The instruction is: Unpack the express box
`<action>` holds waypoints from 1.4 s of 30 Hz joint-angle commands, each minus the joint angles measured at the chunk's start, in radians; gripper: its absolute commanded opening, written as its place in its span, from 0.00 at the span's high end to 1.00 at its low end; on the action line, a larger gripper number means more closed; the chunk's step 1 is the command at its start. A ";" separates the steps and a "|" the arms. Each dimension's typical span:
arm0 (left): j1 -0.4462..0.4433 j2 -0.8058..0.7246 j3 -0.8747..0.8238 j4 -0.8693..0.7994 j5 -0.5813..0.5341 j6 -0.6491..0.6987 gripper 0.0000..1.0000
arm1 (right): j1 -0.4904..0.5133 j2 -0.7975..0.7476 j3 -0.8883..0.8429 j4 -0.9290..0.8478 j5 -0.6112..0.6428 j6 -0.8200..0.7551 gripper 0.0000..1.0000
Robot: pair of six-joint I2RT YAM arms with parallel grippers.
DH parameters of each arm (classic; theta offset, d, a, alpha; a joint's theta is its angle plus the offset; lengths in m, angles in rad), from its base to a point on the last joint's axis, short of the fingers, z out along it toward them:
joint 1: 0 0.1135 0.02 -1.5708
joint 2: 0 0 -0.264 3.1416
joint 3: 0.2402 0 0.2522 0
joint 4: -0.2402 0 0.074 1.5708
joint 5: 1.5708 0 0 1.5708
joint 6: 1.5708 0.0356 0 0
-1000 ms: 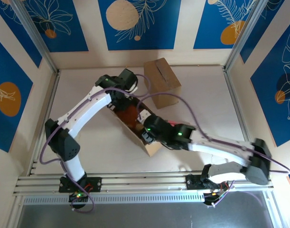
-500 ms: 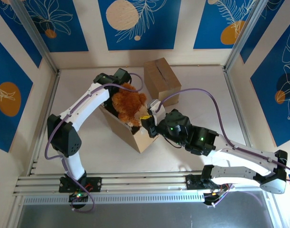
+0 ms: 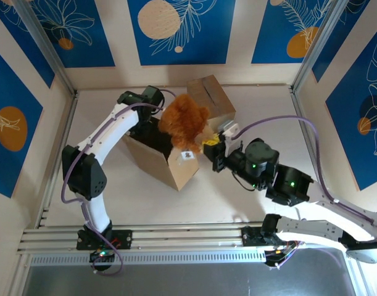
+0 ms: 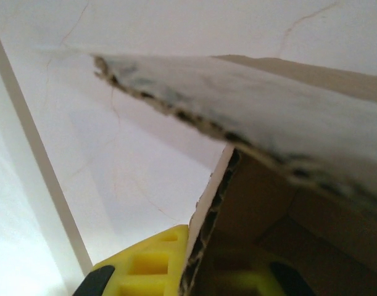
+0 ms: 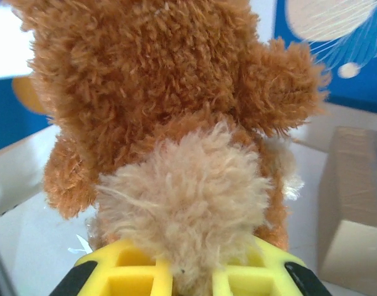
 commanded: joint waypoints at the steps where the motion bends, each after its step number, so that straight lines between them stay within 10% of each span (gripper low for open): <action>1: 0.064 0.044 0.042 -0.078 -0.027 -0.065 1.00 | -0.112 -0.012 0.083 -0.071 0.057 0.010 1.00; 11: 0.211 0.228 0.420 -0.189 -0.017 -0.141 1.00 | -0.786 0.210 0.211 -0.216 -0.332 0.122 1.00; 18: 0.274 0.420 0.749 -0.259 0.011 -0.129 1.00 | -1.037 0.454 0.257 -0.168 -0.456 0.090 1.00; 35: 0.385 0.531 0.809 -0.142 0.208 -0.130 1.00 | -1.231 0.891 0.293 -0.129 -0.481 0.093 1.00; 42: 0.379 0.496 0.809 -0.097 0.310 -0.113 0.69 | -1.231 0.929 0.294 -0.177 -0.480 0.140 1.00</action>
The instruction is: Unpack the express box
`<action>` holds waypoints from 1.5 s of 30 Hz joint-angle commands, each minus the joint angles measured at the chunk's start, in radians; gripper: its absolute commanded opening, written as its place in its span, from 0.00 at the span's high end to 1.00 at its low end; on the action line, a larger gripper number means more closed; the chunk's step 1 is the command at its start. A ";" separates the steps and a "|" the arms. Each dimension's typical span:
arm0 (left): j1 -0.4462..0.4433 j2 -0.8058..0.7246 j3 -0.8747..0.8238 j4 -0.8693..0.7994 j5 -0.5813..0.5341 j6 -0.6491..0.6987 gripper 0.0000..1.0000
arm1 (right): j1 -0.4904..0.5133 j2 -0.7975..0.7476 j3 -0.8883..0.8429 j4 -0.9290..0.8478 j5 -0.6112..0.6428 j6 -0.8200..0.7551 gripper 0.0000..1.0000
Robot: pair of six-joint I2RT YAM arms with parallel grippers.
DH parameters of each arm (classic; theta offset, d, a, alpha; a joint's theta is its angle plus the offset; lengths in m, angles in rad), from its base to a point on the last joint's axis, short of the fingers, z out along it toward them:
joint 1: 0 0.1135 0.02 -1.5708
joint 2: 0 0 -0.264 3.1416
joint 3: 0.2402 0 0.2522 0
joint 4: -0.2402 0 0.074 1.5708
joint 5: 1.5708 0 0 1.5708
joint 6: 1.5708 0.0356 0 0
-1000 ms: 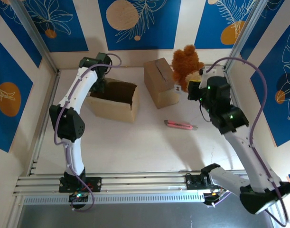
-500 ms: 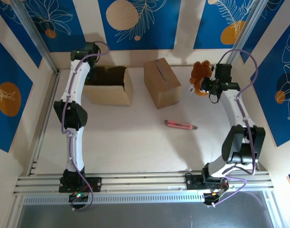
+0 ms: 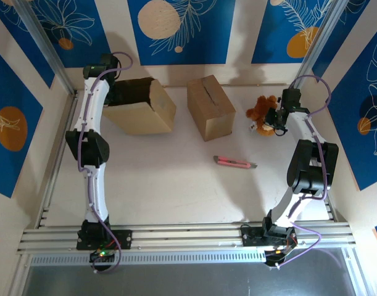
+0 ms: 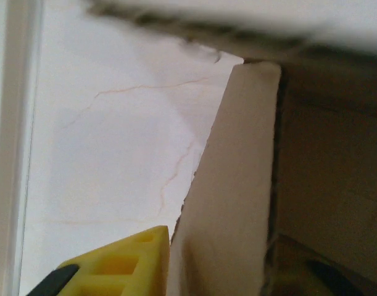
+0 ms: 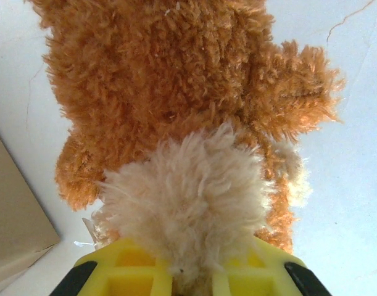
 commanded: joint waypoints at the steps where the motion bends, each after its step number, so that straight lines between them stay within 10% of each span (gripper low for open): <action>1: -0.010 -0.009 0.017 0.025 0.095 0.012 0.66 | 0.000 0.004 0.022 -0.009 -0.033 0.034 0.98; 11: -0.011 -0.067 0.017 0.058 0.131 0.026 0.44 | 0.008 -0.042 0.021 -0.030 -0.061 0.040 0.70; 17: -0.011 -0.137 0.020 0.105 0.122 0.040 0.00 | 0.032 -0.109 0.053 -0.075 -0.075 0.028 0.31; 21: -0.011 -0.216 0.020 0.141 0.121 0.046 0.00 | 0.073 -0.177 0.086 -0.113 -0.075 0.008 0.03; 30: -0.064 -0.463 -0.075 0.121 0.227 0.018 0.00 | 0.217 -0.126 0.302 -0.210 -0.229 -0.073 0.01; 45: -0.438 -0.869 -1.145 0.510 0.240 -0.143 0.19 | 0.290 0.611 1.145 -0.413 -0.416 -0.056 0.01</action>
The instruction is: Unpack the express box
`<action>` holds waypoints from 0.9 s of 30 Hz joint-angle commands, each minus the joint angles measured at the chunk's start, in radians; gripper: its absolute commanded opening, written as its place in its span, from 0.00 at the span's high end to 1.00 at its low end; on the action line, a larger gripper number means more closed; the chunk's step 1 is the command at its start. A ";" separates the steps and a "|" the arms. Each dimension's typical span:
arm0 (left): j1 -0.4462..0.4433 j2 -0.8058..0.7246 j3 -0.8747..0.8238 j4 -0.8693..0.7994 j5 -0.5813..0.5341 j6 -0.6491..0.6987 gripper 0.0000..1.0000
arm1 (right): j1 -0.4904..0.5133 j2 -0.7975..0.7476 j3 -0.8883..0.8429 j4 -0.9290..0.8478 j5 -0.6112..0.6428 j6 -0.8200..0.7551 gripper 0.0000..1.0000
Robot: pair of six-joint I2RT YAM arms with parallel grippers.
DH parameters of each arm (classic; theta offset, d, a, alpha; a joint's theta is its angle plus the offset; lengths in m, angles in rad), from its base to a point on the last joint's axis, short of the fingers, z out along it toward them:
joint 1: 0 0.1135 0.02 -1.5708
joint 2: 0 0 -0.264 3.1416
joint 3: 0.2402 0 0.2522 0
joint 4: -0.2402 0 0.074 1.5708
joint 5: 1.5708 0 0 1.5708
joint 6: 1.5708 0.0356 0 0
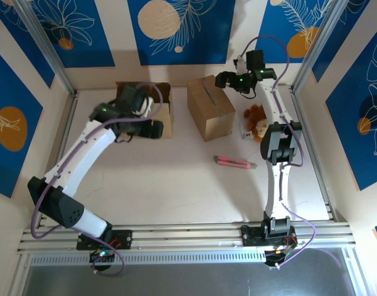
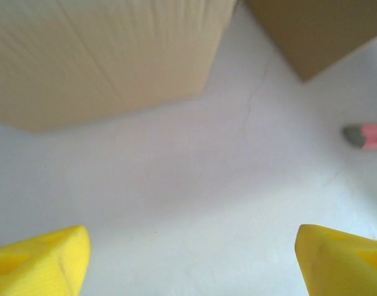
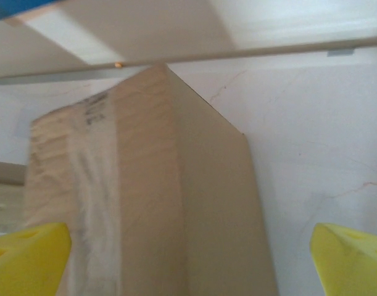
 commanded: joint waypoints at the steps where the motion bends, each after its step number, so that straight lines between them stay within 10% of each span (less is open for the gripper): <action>1: -0.024 -0.015 -0.123 0.162 0.021 -0.076 0.22 | 0.020 0.028 0.088 -0.081 -0.100 0.020 0.01; 16: 0.000 0.384 -0.031 0.360 -0.112 -0.124 0.34 | 0.063 -0.242 -0.573 0.311 -0.291 0.166 0.03; 27: 0.097 0.401 -0.026 0.392 -0.132 -0.139 0.35 | 0.184 -0.434 -0.916 0.429 -0.265 0.143 0.05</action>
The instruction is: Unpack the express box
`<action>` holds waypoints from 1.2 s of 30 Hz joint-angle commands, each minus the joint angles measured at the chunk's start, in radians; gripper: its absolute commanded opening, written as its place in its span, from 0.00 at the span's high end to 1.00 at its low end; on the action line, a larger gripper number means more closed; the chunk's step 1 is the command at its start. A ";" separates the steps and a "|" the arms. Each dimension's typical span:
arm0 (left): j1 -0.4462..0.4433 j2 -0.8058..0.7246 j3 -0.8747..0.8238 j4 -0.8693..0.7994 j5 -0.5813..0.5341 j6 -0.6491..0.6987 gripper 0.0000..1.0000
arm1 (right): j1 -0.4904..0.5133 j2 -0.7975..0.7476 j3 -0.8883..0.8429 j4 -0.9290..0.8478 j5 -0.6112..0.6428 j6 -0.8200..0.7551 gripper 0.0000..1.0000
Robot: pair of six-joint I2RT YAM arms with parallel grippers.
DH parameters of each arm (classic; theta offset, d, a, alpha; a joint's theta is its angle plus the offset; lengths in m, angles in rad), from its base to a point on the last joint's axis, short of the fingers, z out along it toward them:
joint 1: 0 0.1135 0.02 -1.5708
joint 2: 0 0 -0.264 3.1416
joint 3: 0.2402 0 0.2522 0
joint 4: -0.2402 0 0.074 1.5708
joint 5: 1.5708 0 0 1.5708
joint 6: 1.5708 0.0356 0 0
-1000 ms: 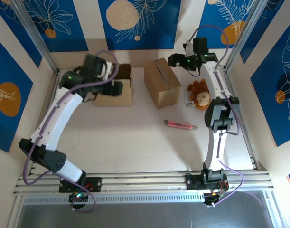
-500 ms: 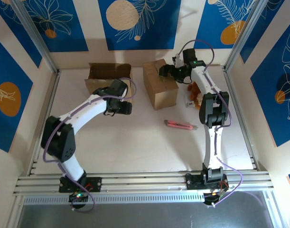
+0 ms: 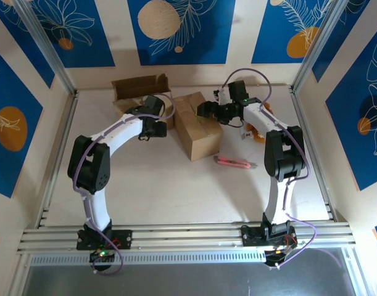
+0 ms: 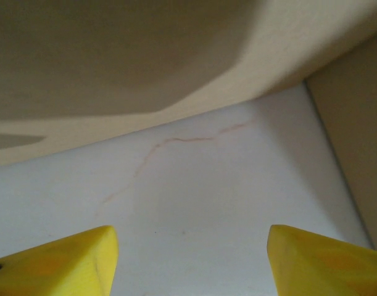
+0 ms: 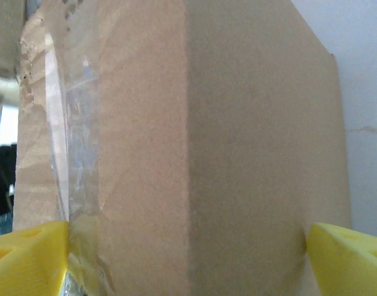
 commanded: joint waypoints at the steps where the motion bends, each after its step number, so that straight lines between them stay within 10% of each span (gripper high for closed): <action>1: 0.025 -0.018 0.004 0.014 -0.020 -0.010 0.35 | 0.044 -0.067 -0.096 0.030 -0.015 -0.011 0.05; 36: 0.057 -0.510 -0.207 -0.349 -0.180 0.001 0.32 | 0.306 -0.255 -0.205 -0.031 0.181 0.007 0.01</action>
